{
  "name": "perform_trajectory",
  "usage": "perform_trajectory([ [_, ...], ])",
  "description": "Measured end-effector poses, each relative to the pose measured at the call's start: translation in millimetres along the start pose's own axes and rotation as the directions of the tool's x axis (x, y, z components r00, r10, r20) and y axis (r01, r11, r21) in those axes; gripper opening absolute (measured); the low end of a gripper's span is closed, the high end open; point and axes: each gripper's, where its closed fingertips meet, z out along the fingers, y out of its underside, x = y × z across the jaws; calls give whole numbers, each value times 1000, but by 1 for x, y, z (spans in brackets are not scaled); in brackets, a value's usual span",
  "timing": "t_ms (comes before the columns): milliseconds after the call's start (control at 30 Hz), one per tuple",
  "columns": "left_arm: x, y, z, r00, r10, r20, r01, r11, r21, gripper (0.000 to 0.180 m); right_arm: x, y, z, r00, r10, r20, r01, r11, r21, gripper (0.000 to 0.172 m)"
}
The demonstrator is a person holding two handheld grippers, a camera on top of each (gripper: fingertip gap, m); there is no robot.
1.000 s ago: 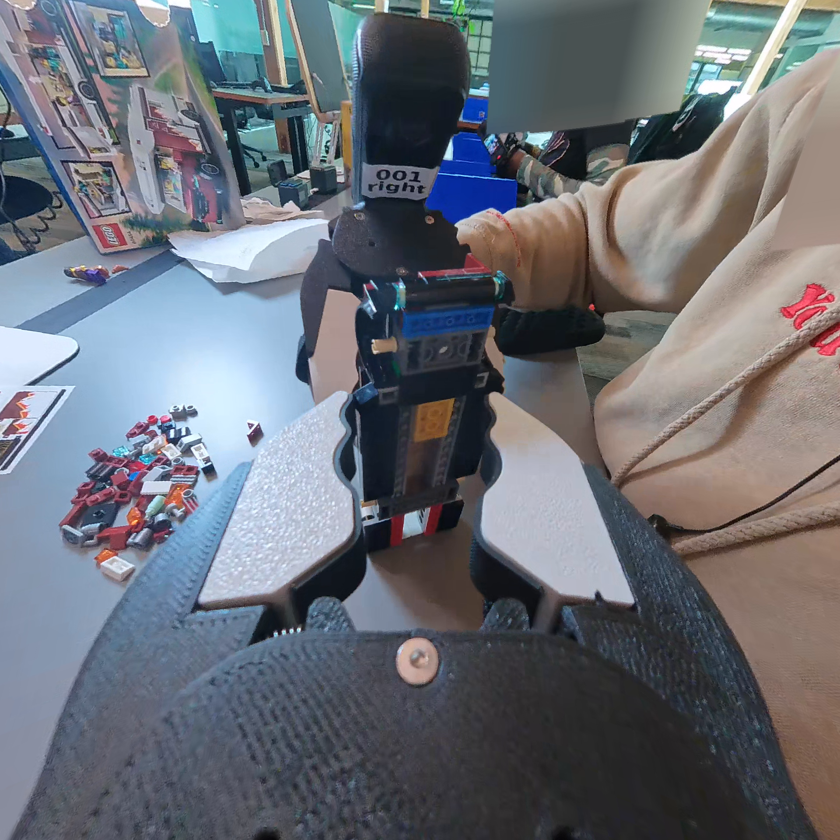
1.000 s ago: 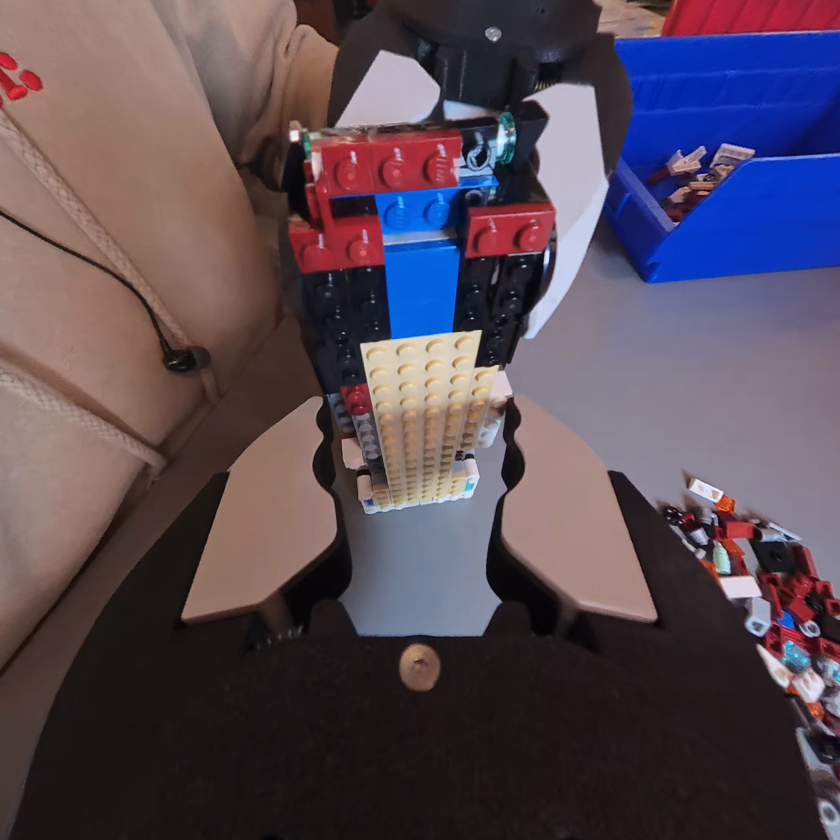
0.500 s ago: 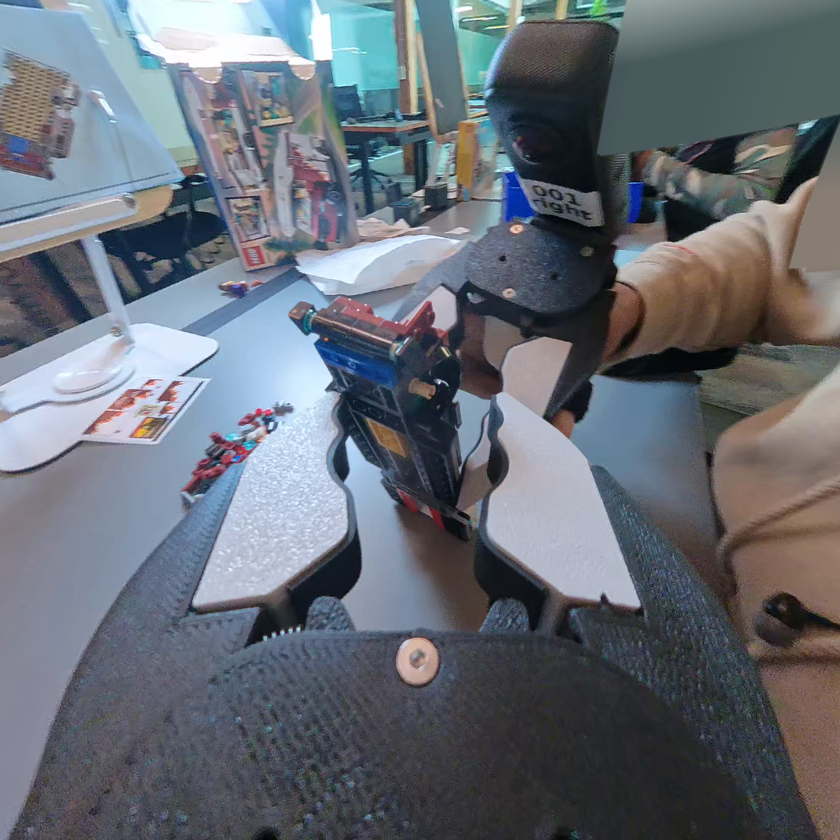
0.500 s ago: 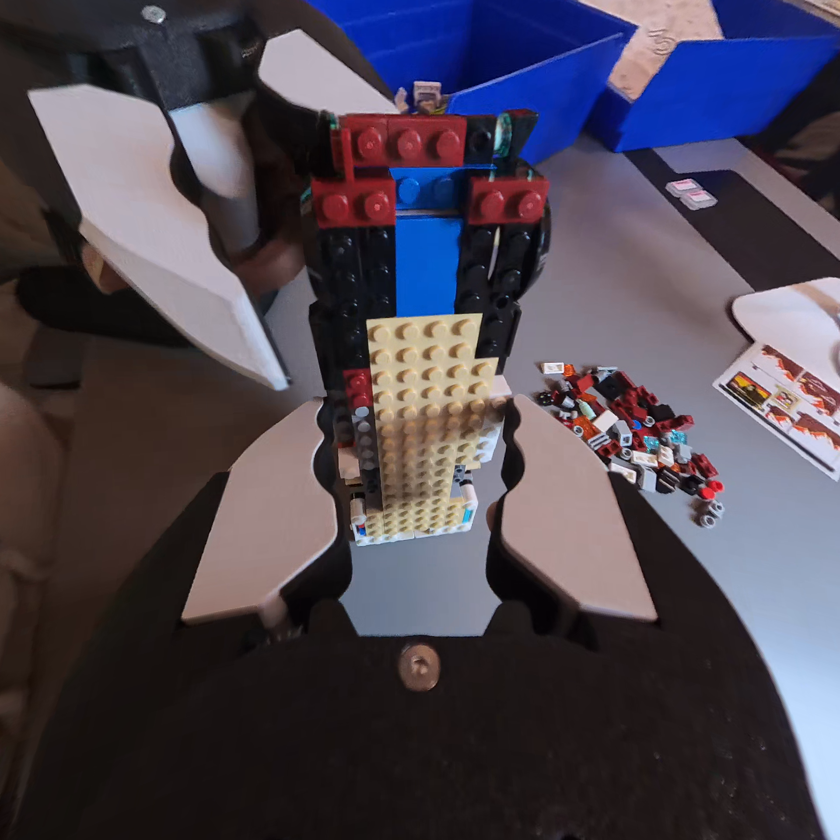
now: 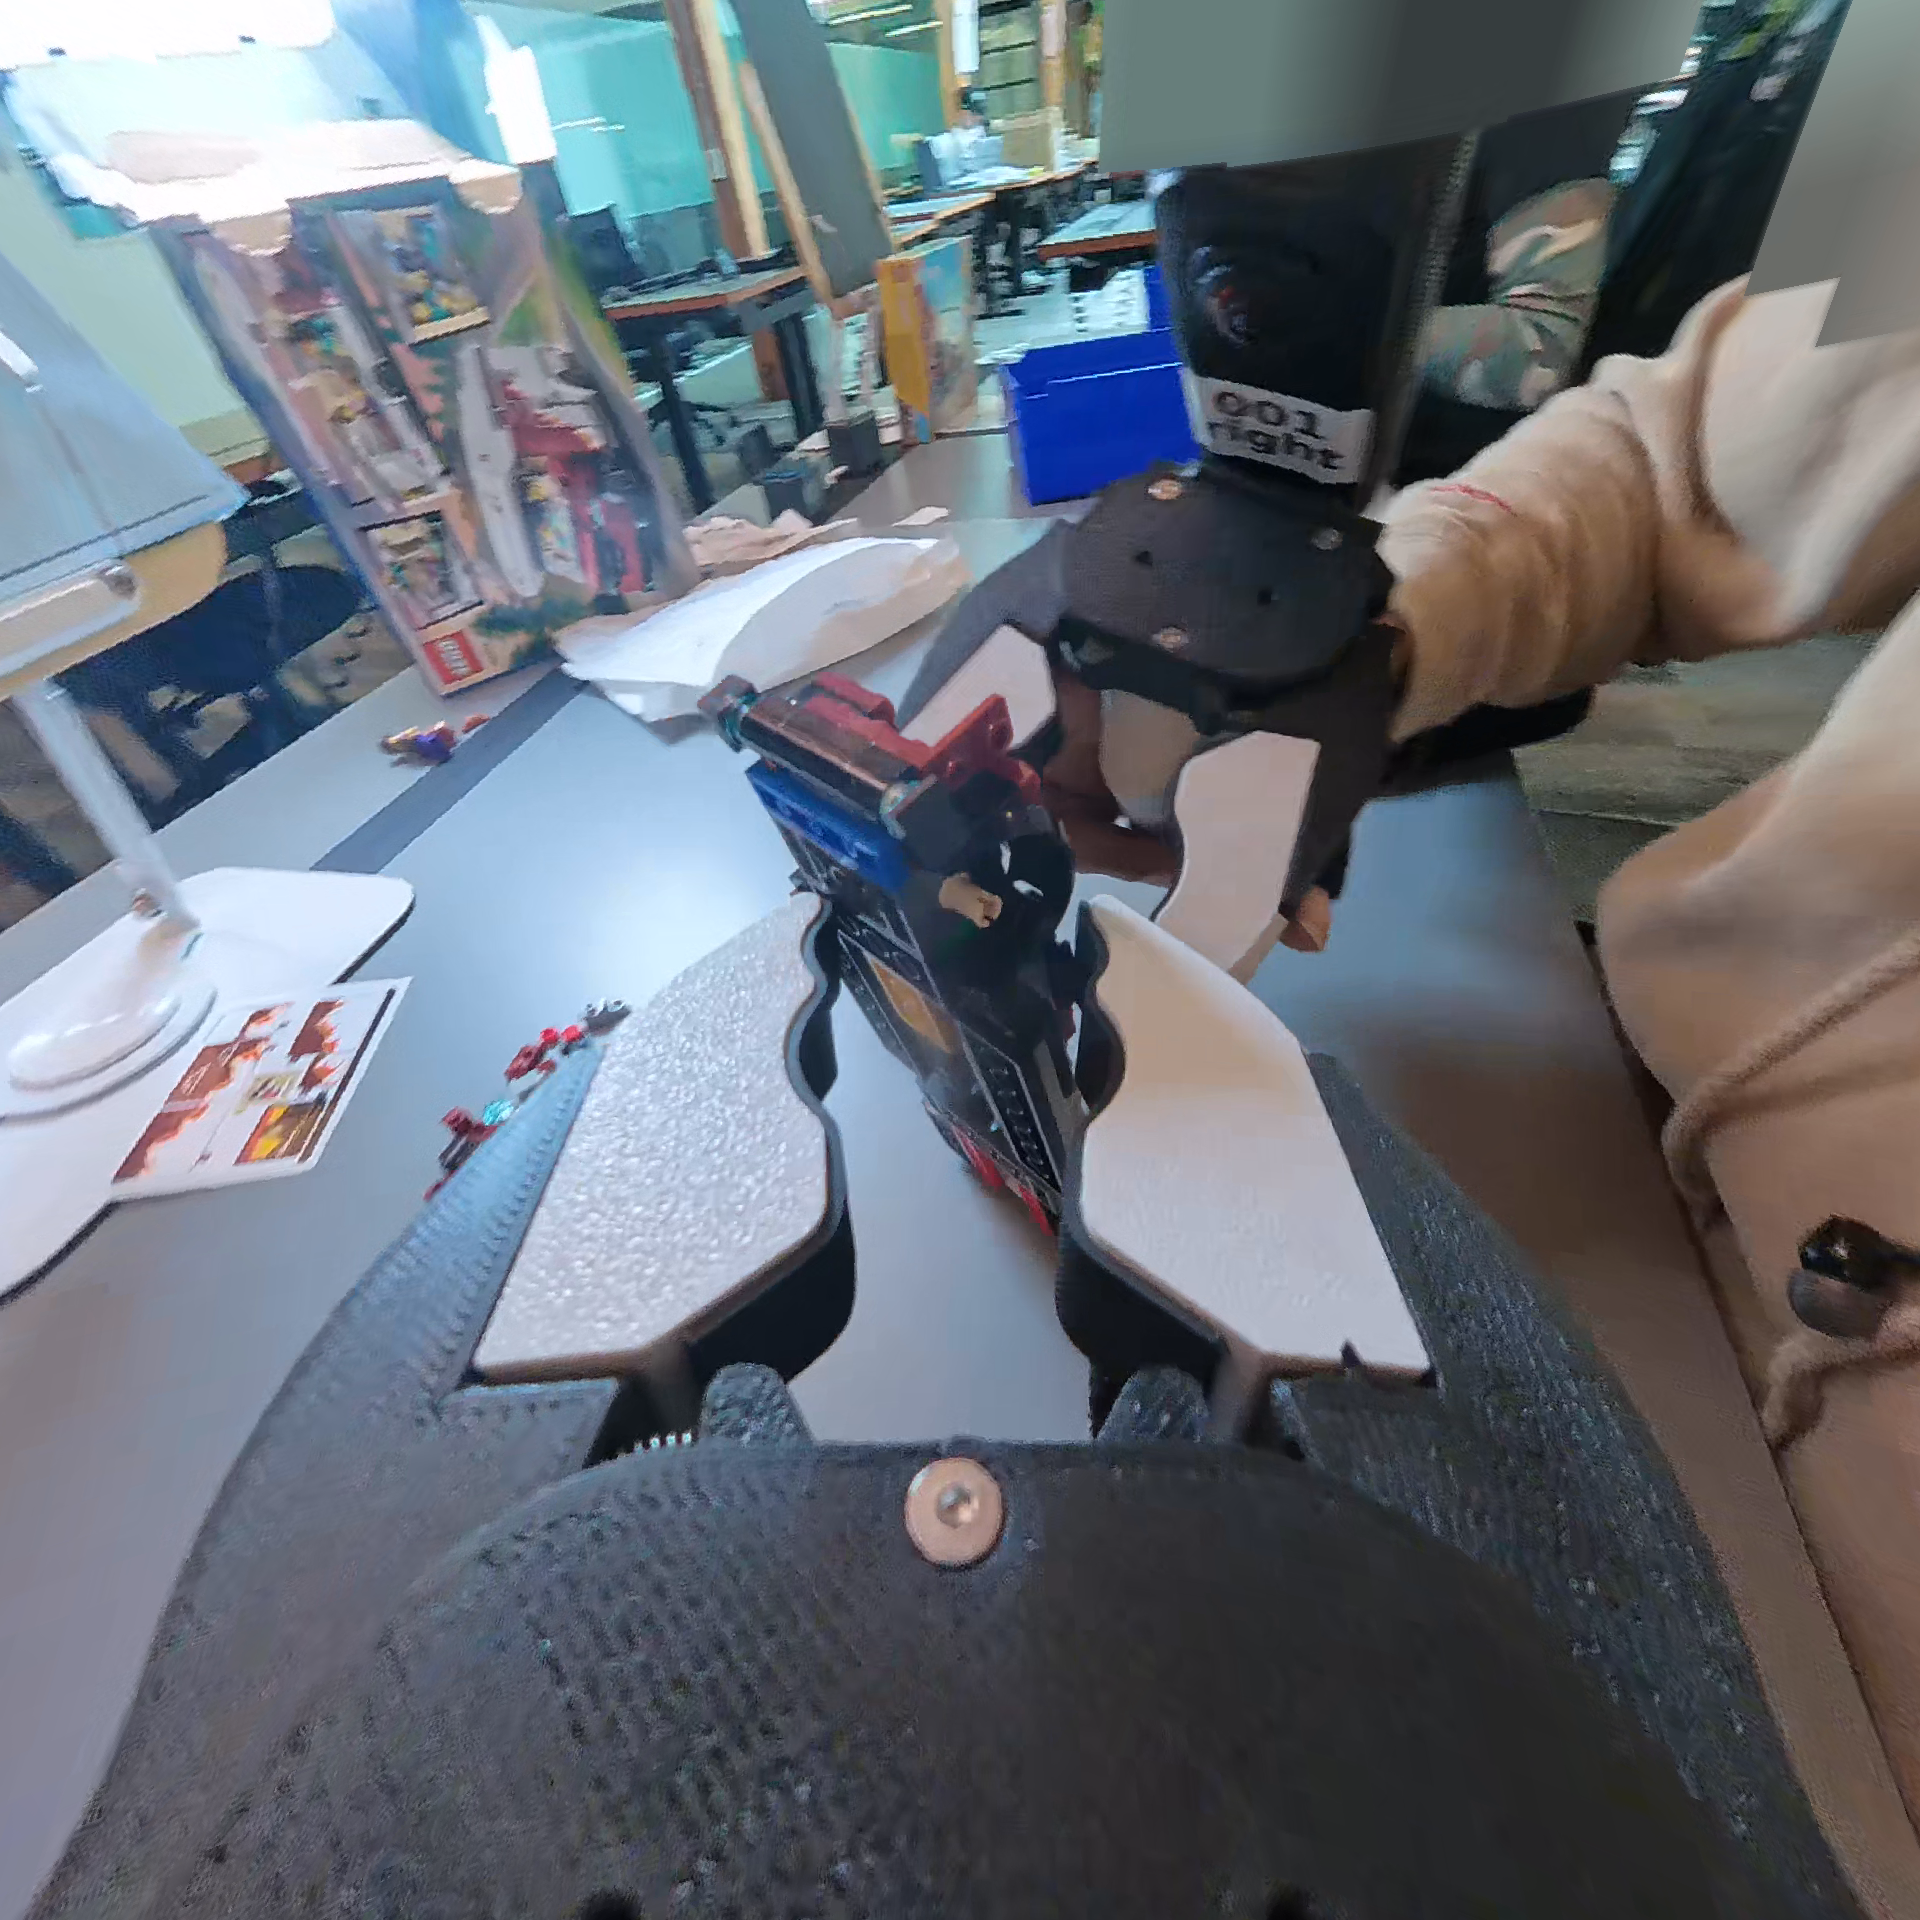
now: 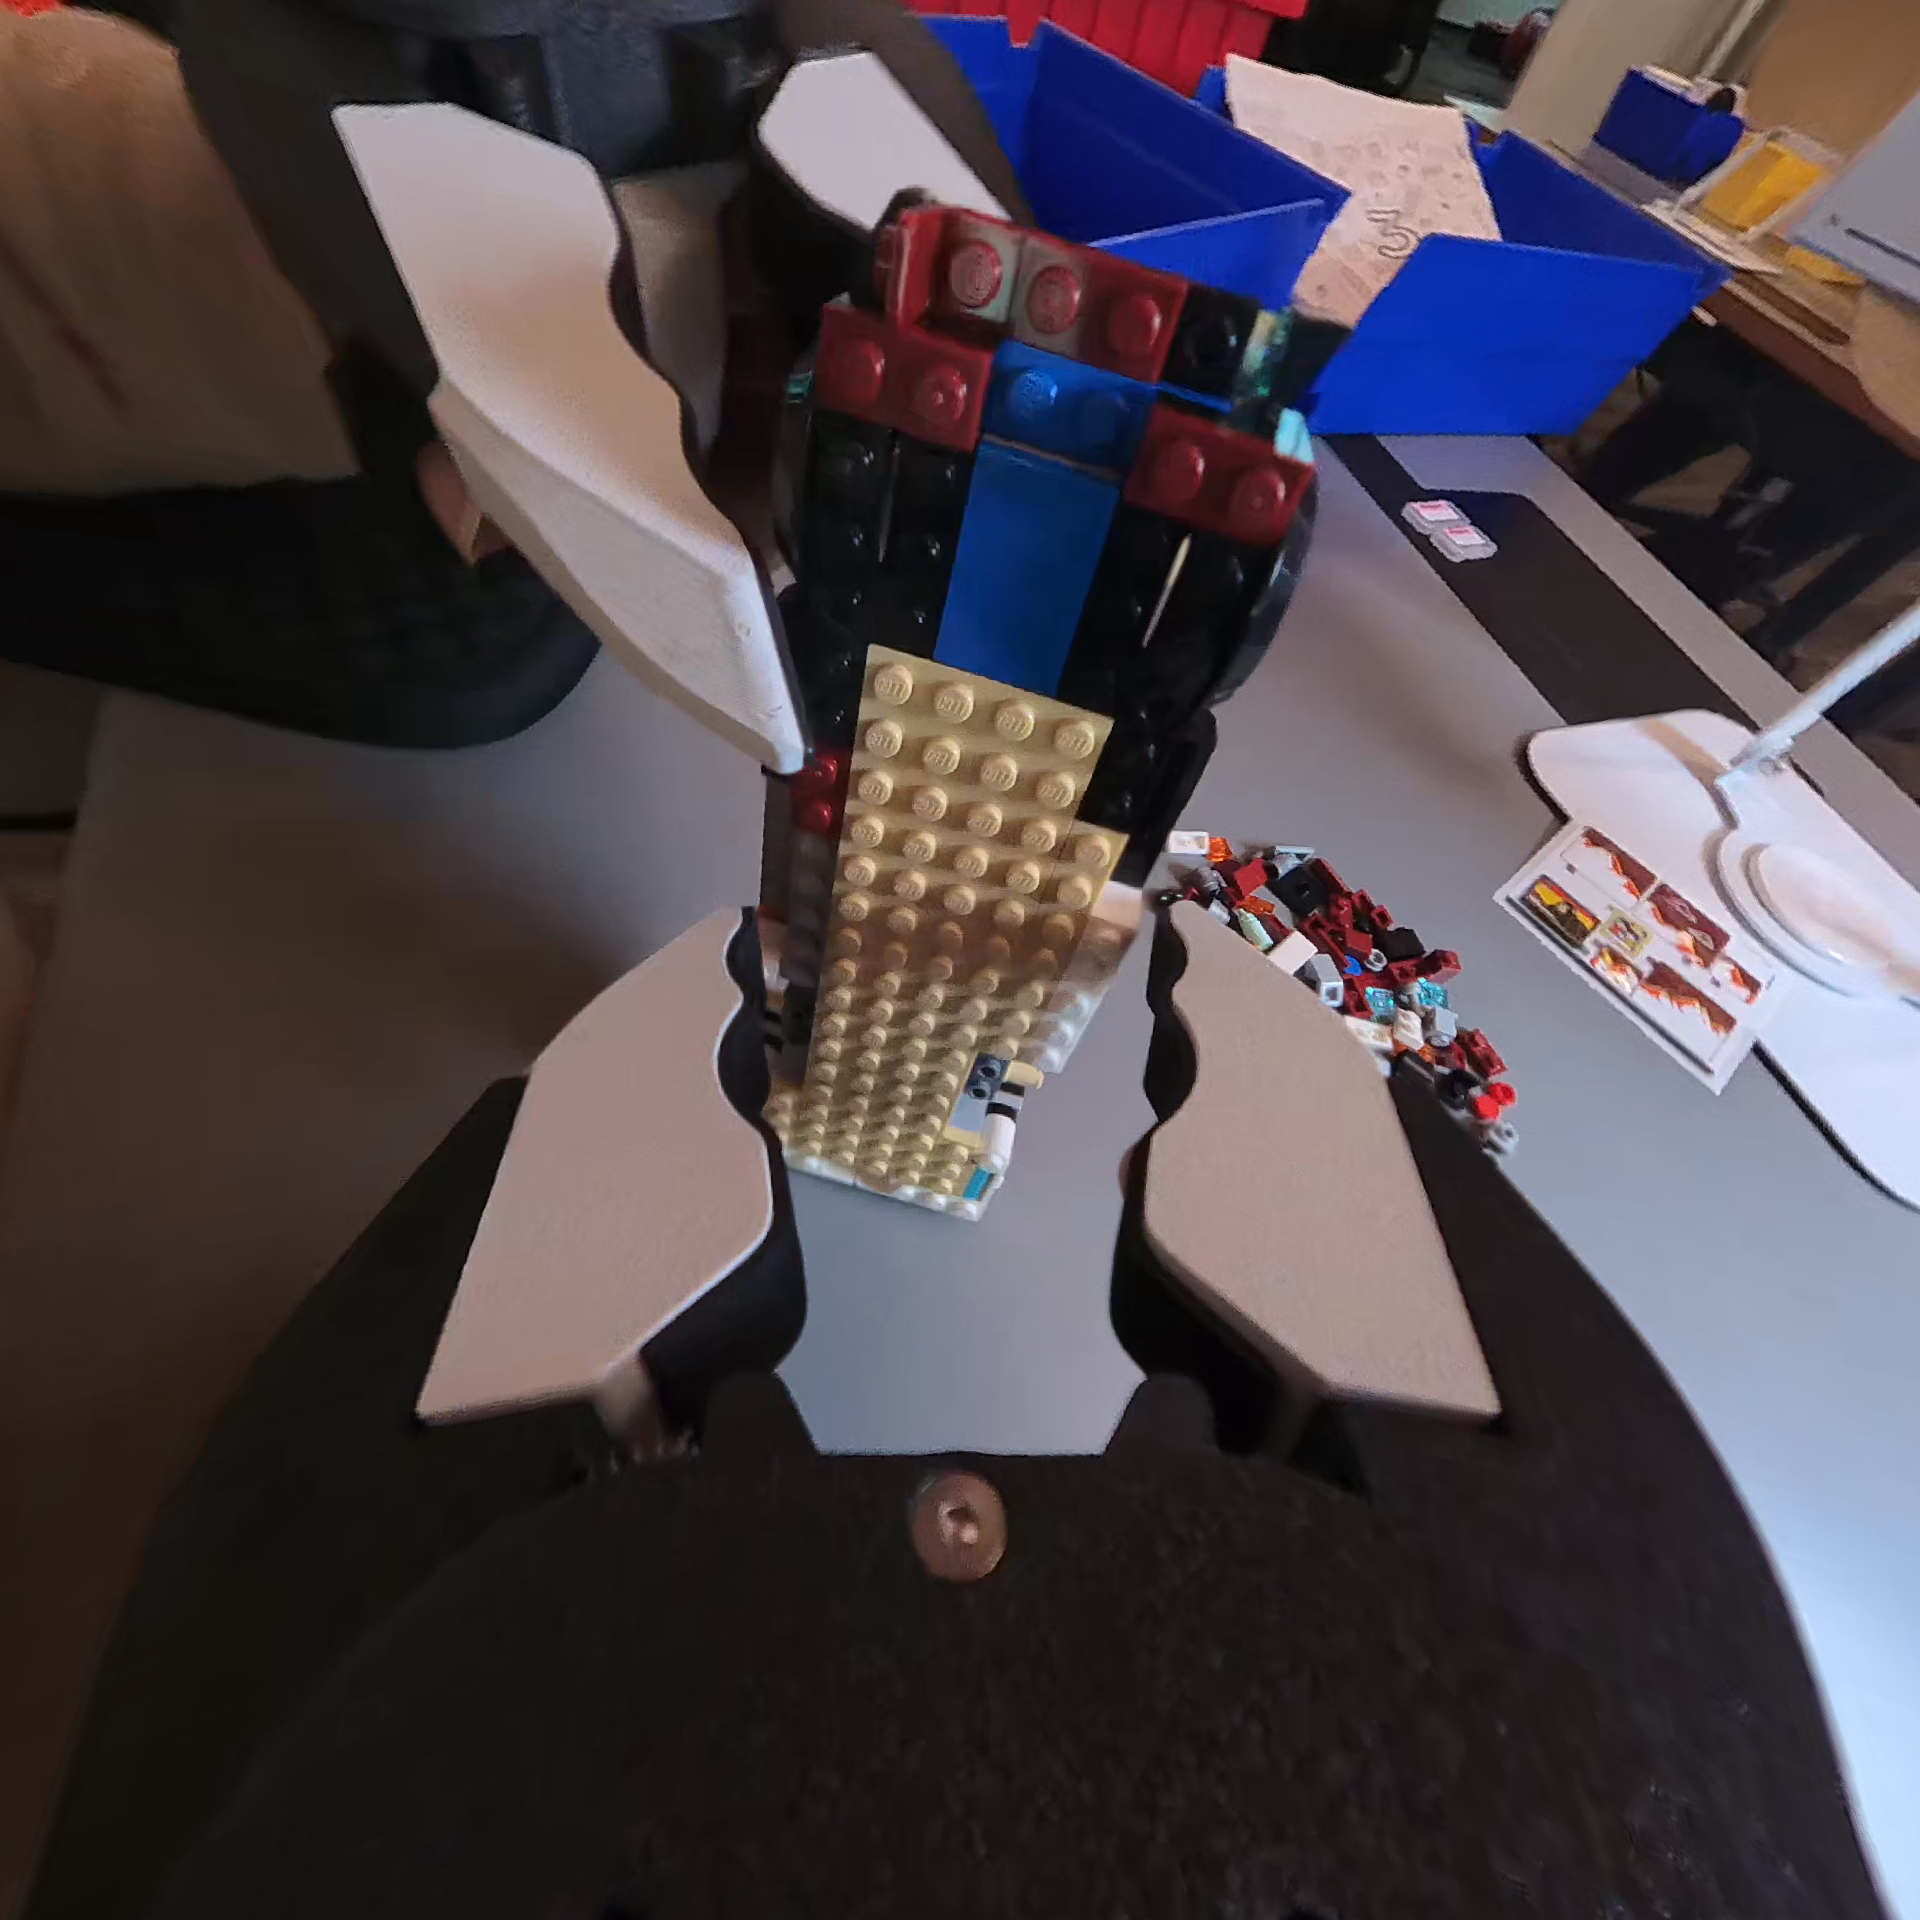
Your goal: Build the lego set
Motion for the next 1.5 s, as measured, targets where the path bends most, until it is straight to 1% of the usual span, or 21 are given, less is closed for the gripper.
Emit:
perform_trajectory([
  [100,13,-3,3,990,52,-133,-50,999,22,43,-5,-2,-9,988,-73,134,72,997,10,77],
  [200,24,-5,5,966,88,-244,-80,996,42,43,-9,2,-14,956,-111,271,112,994,12,77],
  [267,29,-6,6,951,98,-292,-84,995,59,44,-20,9,-13,923,-111,369,118,993,4,69],
  [300,30,-6,6,948,101,-303,-84,994,66,43,-23,11,-10,914,-121,387,128,992,8,62],
  [333,31,-6,6,945,104,-309,-85,994,74,44,-23,12,-7,918,-130,374,131,991,21,51],
  [367,32,-6,5,944,102,-313,-80,993,82,43,-23,12,-6,919,-132,372,126,991,42,46],
  [467,27,-5,2,965,72,-251,-52,995,87,47,-21,11,-9,921,-96,378,76,995,68,40],
  [533,23,-6,1,976,30,-218,-11,996,86,52,-15,11,-7,937,-90,338,73,995,63,40],
  [600,18,-6,3,987,4,-164,8,998,69,53,-14,11,-5,942,-72,329,59,997,51,40],
  [633,18,-6,4,989,7,-146,2,998,65,51,-14,10,-4,946,-68,318,55,997,49,40],
  [667,17,-4,7,992,15,-123,-8,999,54,44,-13,9,-1,951,-64,302,51,997,50,40],
  [767,18,-2,10,994,88,-62,-85,995,49,31,-16,6,2,956,-64,287,50,997,56,40],
  [833,16,-1,9,994,94,-55,-92,995,44,28,-17,5,-5,945,-75,319,56,996,67,43],
  [900,16,0,6,993,95,-71,-92,995,47,28,-3,5,-16,943,-65,326,51,997,52,45],
  [933,14,0,4,993,97,-73,-93,995,47,28,11,8,-21,951,-68,303,60,998,35,44],
  [1000,12,1,0,991,105,-81,-101,994,50,28,44,26,-26,968,-44,246,62,996,-68,29],
  [1133,8,2,-1,993,76,-91,-70,995,67,28,88,72,-12,981,-45,187,95,960,-265,27],
  [1233,7,1,-1,994,69,-85,-62,995,80,28,94,92,10,969,-77,235,161,917,-365,27],
  [1367,6,1,-1,994,67,-81,-60,994,86,28,92,103,34,937,-122,328,270,847,-457,25],
  [1433,7,1,-1,994,67,-83,-60,994,89,28,89,103,39,920,-115,374,299,825,-480,19],
  [1500,7,1,-1,994,72,-79,-65,994,91,28,83,106,33,898,-85,432,323,793,-517,12],
])
